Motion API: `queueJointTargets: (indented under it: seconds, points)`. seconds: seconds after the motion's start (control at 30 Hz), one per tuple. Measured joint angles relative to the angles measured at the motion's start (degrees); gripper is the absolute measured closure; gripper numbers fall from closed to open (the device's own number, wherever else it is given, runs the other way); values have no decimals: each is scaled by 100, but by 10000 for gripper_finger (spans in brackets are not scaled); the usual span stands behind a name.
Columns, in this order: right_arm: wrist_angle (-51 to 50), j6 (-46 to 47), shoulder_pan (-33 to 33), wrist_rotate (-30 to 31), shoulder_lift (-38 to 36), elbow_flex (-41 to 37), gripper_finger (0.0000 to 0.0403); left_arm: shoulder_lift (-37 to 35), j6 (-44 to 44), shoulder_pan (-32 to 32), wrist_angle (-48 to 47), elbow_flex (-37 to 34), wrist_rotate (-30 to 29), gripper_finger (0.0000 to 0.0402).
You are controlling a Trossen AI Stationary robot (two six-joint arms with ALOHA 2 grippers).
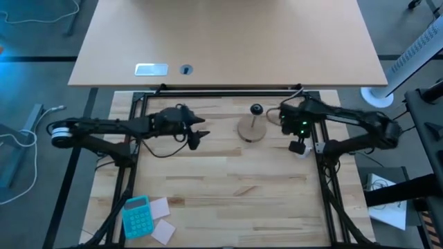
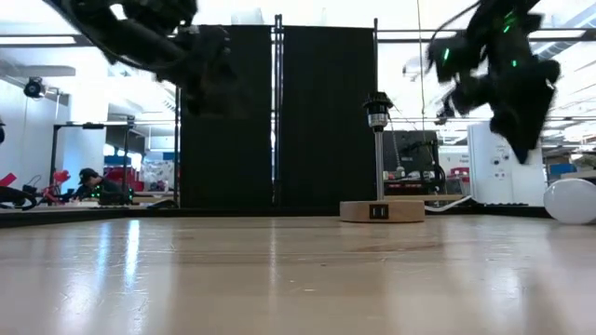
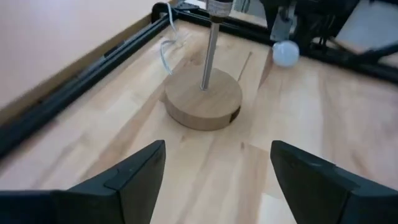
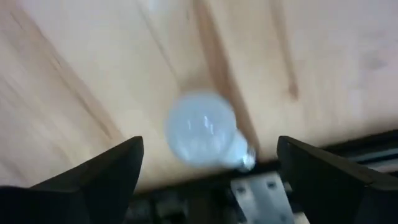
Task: Screw lightbulb
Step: Return to Home Position
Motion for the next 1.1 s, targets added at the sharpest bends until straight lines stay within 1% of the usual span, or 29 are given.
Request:
queueJointTargets:
  seconds: [0.07,0.2,0.23,0.27,0.33,0.4,0.43,0.5,0.57,0.63,0.7,0.87,1.03,1.1]
  points:
    - [415,336,0,-218,-573,-4,39,-289,-498,-2,-9,-217,10,120]
    - [1737,619,15,-846,-1910,-182,39,-720,-1606,-1,112,-626,28,119]
    - [2203,635,15,-1063,-2253,-295,39,-793,-1731,-13,281,-743,45,119]
    - [2692,667,15,-1298,-2608,-436,39,-858,-1724,-44,537,-893,140,119]
    - [3705,1014,27,-1593,-3280,-803,39,-957,-1354,-141,1361,-1170,494,119]
    - [4638,1531,118,-1693,-3886,-1220,39,-1102,-982,-223,2205,-1502,971,119]
    - [5061,1770,197,-1707,-4145,-1421,39,-1163,-927,-259,2603,-1662,1075,119]
    - [5844,2138,433,-1713,-4588,-1880,39,-1325,-928,-352,3185,-2024,1091,119]
    - [6599,2348,718,-1708,-4866,-2324,39,-1552,-944,-435,3683,-2359,1092,119]
    - [7287,2376,998,-1594,-5033,-2699,39,-1884,-1051,-453,3978,-2705,1152,119]
    - [7621,2337,1260,-1416,-5186,-3010,39,-2274,-1211,-451,4074,-3015,1155,119]
    - [8111,2059,1743,-716,-5454,-3572,39,-3167,-1513,-451,4095,-3484,1151,119]
    - [8575,1925,2125,-638,-5533,-4040,39,-3837,-1541,-448,3773,-3848,1154,119]
    - [8641,1758,2274,-616,-5518,-4207,39,-4047,-1567,-449,3421,-3842,1215,119]
